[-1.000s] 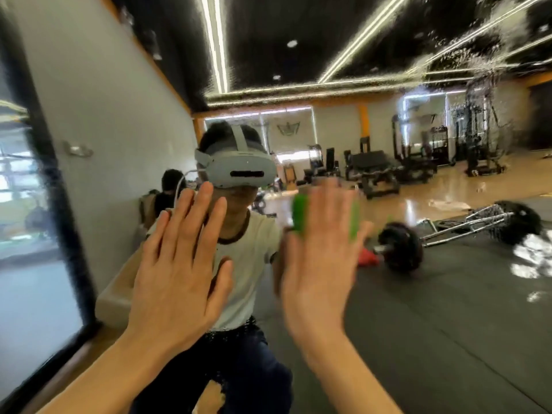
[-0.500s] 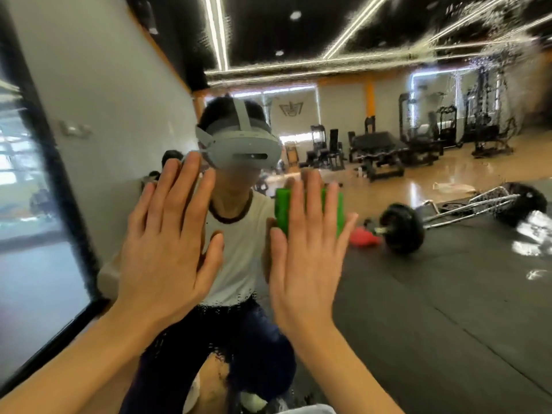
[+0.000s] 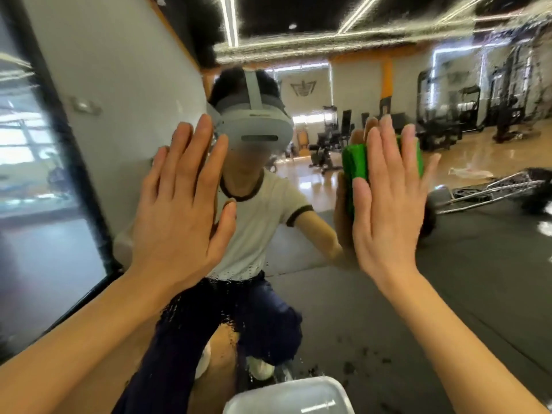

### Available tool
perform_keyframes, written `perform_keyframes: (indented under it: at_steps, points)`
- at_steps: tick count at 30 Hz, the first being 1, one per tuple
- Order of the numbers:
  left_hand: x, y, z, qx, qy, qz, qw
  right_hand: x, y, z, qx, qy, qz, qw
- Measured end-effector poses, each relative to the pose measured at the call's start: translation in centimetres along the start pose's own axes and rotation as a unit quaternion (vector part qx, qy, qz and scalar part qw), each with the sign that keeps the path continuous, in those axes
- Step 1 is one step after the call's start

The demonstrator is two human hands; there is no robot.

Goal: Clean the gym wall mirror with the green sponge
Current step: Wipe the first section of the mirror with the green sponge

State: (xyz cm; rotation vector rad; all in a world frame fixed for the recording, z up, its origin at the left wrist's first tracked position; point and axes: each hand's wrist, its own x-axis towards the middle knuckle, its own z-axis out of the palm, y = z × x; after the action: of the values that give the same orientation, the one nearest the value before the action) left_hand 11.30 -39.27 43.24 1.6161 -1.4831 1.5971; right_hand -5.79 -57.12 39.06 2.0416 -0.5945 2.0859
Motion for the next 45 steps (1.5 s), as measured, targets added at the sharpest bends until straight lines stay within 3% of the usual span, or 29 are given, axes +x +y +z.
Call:
perform_keyframes:
  at_steps: [3,8,10,12,15,18,22,24,26,30,33,36,40,43,45]
  points:
    - [0.0,-0.1,0.1,0.007,0.005,0.004,1.0,-1.5,1.6,-0.5,-0.016,-0.037,-0.088,0.995]
    - [0.0,-0.1,0.3,0.019,0.011,0.004,1.0,-12.3,4.8,-1.8,-0.09,-0.119,-0.215,0.965]
    - [0.0,-0.1,0.2,0.017,0.009,0.002,1.0,-10.6,5.0,-1.9,-0.09,-0.126,-0.245,0.957]
    - [0.0,-0.2,0.2,0.019,0.011,0.001,1.0,-5.1,3.8,-1.5,-0.05,-0.098,-0.236,0.966]
    - [-0.1,-0.2,0.2,0.019,0.006,0.002,1.0,3.3,1.6,-0.6,0.034,-0.014,-0.143,0.989]
    - [-0.1,-0.3,0.2,0.014,0.009,0.005,1.0,2.6,1.6,-0.1,0.019,0.0,-0.137,0.99]
    - [-0.2,-0.5,0.3,0.017,0.018,0.013,1.0,-10.3,5.2,-1.4,-0.086,-0.134,-0.295,0.942]
    - [-0.1,-0.6,0.3,0.016,0.016,0.012,1.0,-13.7,6.7,-2.5,-0.119,-0.145,-0.352,0.917]
    - [-0.2,-0.5,0.3,0.018,0.014,0.009,1.0,-11.5,6.5,-2.5,-0.115,-0.146,-0.382,0.905]
    - [-0.2,-0.4,0.3,0.02,0.013,0.006,1.0,1.5,1.8,0.0,-0.022,-0.053,-0.248,0.967]
    - [-0.2,-0.5,0.1,0.012,0.007,0.009,1.0,5.2,-0.8,1.4,-0.003,0.022,-0.177,0.984]
    - [-0.4,-1.0,-0.4,-0.023,-0.016,0.036,0.999,-1.5,0.2,0.8,-0.023,-0.052,-0.246,0.968]
    - [-1.9,-3.2,-2.2,-0.06,-0.055,0.081,0.993,-13.6,4.3,-1.9,-0.096,-0.157,-0.349,0.919]
    - [-5.6,-5.6,-3.1,-0.056,-0.066,0.064,0.994,-12.3,4.3,-1.8,-0.087,-0.164,-0.381,0.906]
    - [-8.6,-6.3,-3.3,-0.077,-0.086,0.017,0.993,-6.9,1.6,-0.7,-0.012,-0.137,-0.309,0.941]
